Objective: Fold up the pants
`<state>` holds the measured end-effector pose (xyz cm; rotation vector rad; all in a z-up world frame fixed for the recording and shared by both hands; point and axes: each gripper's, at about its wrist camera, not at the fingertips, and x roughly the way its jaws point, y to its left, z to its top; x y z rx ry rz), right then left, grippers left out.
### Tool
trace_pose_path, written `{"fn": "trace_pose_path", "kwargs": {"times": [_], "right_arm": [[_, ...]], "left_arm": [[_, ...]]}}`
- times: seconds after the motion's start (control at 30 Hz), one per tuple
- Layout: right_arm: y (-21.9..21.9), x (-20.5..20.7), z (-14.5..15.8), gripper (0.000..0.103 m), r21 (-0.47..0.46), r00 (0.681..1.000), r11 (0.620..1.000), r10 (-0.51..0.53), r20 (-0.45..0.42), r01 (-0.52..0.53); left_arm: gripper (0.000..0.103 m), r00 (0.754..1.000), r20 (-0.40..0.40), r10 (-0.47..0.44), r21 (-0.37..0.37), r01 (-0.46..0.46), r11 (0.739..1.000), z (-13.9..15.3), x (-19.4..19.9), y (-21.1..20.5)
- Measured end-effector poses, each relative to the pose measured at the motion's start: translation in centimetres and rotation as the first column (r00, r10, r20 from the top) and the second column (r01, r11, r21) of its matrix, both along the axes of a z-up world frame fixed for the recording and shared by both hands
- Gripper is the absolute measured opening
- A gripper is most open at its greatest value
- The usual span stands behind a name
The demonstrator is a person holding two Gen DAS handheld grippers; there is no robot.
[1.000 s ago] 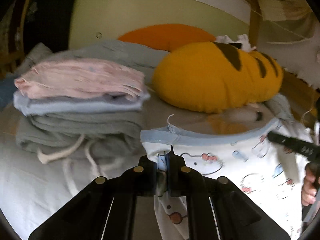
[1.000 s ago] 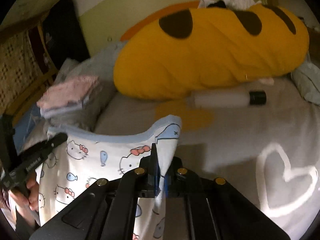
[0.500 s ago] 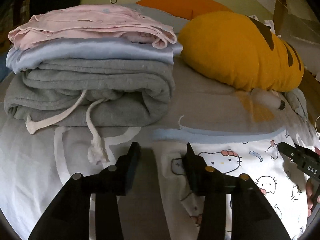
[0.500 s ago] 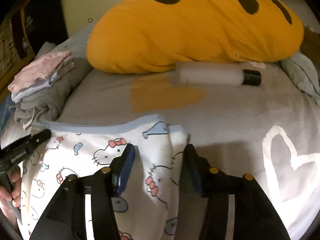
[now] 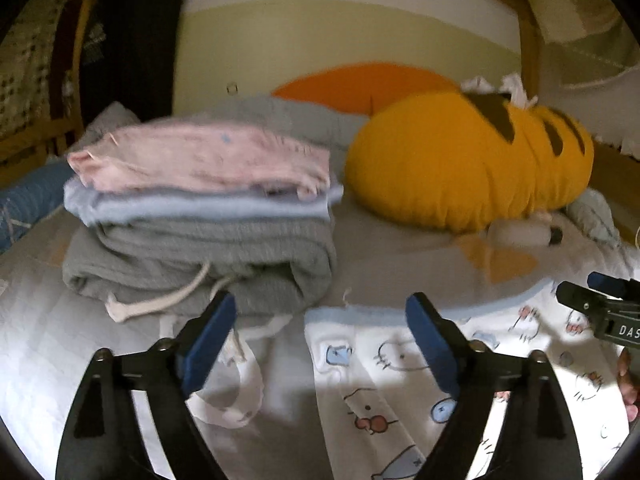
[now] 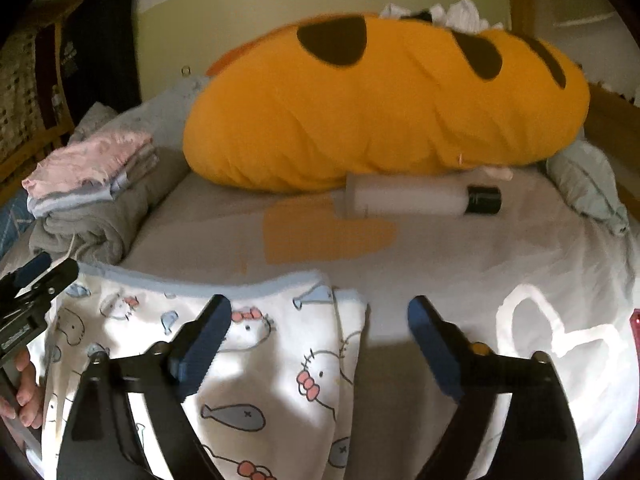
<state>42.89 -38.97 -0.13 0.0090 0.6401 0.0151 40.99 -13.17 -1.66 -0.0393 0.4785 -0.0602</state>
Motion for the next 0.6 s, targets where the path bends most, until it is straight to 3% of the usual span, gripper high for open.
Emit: {"fn": "trace_pose_path", "kwargs": {"times": [0.17, 0.23, 0.33, 0.6], "right_arm": [[-0.2, -1.3, 1.6, 0.092, 0.016, 0.993, 1.0, -0.016, 0.114, 0.014], [-0.3, -1.6, 2.0, 0.102, 0.023, 0.99, 1.0, -0.019, 0.142, 0.016], [-0.5, -2.2, 2.5, 0.102, 0.032, 0.982, 0.999, -0.025, 0.187, 0.02], [0.0, -2.5, 2.7, 0.102, 0.02, 0.978, 1.0, -0.011, 0.208, 0.007]], "left_arm": [[0.102, 0.997, 0.079, -0.012, 0.012, 0.011, 1.0, 0.9, -1.4, 0.3], [0.102, 0.996, 0.092, -0.015, 0.031, 0.013, 0.999, 1.0, -1.6, 0.0], [0.102, 0.993, 0.118, -0.031, 0.041, 0.026, 0.999, 1.4, -2.1, -0.2], [0.102, 0.983, 0.177, -0.038, 0.052, 0.029, 0.998, 2.6, -3.8, -0.4]]}}
